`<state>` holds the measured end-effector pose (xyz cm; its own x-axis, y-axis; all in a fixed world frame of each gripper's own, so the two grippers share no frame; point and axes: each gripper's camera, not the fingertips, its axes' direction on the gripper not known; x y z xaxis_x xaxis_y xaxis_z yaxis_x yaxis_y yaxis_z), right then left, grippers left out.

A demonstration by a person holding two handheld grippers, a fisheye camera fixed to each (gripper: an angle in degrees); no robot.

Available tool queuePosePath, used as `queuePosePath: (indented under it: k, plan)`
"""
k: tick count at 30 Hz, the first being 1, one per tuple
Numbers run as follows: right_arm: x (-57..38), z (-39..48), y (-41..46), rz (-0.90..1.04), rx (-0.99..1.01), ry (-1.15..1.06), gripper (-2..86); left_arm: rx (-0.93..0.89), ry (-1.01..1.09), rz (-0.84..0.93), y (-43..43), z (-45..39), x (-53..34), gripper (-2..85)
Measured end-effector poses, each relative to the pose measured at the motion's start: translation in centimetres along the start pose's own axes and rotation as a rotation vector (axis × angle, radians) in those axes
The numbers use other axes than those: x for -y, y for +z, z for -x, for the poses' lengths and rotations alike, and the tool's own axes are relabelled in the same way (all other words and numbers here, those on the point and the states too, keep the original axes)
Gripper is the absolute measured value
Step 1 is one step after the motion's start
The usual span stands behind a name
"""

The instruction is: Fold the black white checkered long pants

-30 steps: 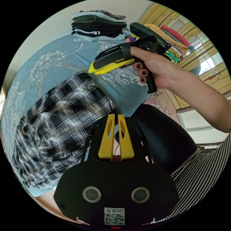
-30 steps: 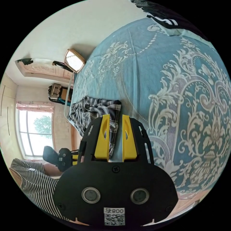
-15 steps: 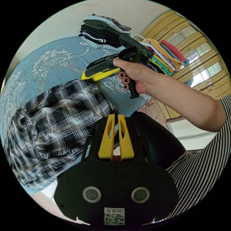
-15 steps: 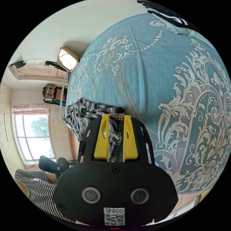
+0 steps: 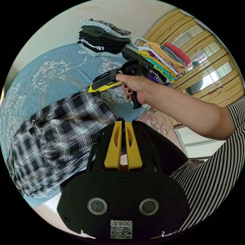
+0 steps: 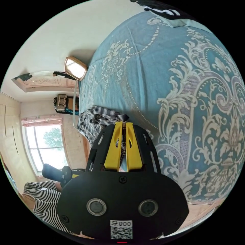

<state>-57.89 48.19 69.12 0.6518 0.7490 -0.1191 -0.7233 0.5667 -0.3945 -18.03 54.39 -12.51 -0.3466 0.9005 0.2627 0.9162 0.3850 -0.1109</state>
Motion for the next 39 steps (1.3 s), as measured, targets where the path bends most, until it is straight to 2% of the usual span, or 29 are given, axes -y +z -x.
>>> queuePosePath:
  k: [10,15,18,24,28,34,39]
  plan:
    - [-6.0,-2.1,-10.5,-0.133,-0.030,0.071,1.8,-0.128,0.165,-0.019,6.5,-2.8,-3.0,2.1]
    - [-7.5,0.3,-10.9,-0.168,0.043,0.081,1.8,-0.169,0.128,-0.060,8.2,-0.2,-6.8,2.1]
    - [-6.7,5.1,-9.3,-0.171,0.103,0.024,1.8,-0.176,0.054,-0.126,7.5,3.5,-10.5,2.1]
    - [-2.1,18.4,-3.3,-0.137,0.222,-0.135,1.8,-0.177,-0.166,-0.345,4.1,12.7,-21.3,2.1]
    - [2.2,28.4,3.3,-0.088,0.270,-0.233,1.8,-0.101,-0.335,-0.463,2.7,19.0,-29.9,2.1]
    - [8.1,41.0,16.5,0.056,0.280,-0.311,2.0,0.008,-0.520,-0.523,4.2,25.6,-39.8,2.2]
    - [11.7,48.4,26.7,0.165,0.203,-0.351,2.0,0.023,-0.660,-0.547,7.5,29.9,-45.4,2.2]
